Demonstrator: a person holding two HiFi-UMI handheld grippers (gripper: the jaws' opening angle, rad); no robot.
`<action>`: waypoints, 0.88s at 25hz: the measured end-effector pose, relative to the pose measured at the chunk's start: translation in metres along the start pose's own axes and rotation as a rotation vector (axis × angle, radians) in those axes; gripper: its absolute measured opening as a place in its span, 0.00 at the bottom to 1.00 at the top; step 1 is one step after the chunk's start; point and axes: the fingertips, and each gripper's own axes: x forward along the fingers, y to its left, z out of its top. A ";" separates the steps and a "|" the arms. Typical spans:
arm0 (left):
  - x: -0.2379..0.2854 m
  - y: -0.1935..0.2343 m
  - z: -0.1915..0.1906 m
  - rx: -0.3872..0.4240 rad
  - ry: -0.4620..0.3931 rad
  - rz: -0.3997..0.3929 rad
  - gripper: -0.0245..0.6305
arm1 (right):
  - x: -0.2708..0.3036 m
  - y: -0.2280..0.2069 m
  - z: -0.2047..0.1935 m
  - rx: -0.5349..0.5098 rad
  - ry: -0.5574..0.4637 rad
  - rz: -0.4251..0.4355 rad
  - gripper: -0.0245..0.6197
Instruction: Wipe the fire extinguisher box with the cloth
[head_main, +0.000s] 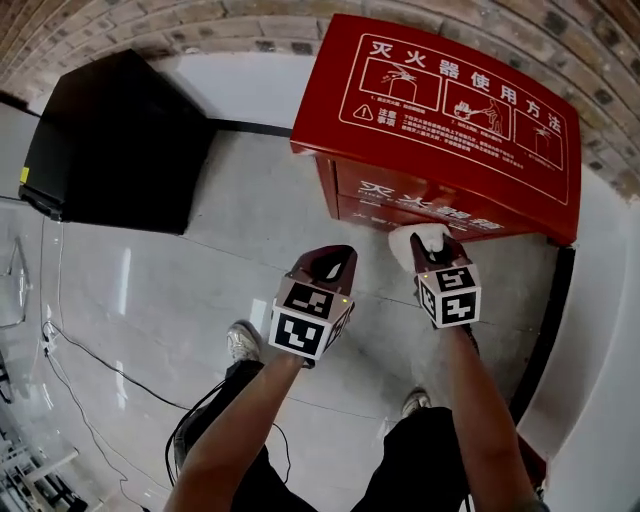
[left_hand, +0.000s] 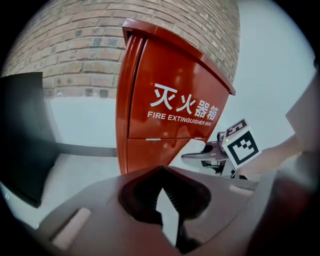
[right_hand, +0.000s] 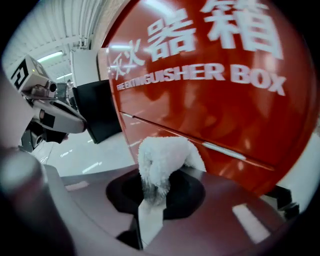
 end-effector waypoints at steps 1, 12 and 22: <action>-0.002 0.005 -0.004 0.008 0.005 0.013 0.04 | 0.010 0.015 0.007 -0.016 -0.010 0.030 0.16; -0.011 0.078 -0.034 -0.059 -0.012 0.136 0.04 | 0.119 0.155 0.053 -0.154 -0.092 0.298 0.16; 0.017 0.080 -0.053 0.003 -0.037 0.161 0.04 | 0.118 0.113 0.002 -0.264 -0.118 0.167 0.16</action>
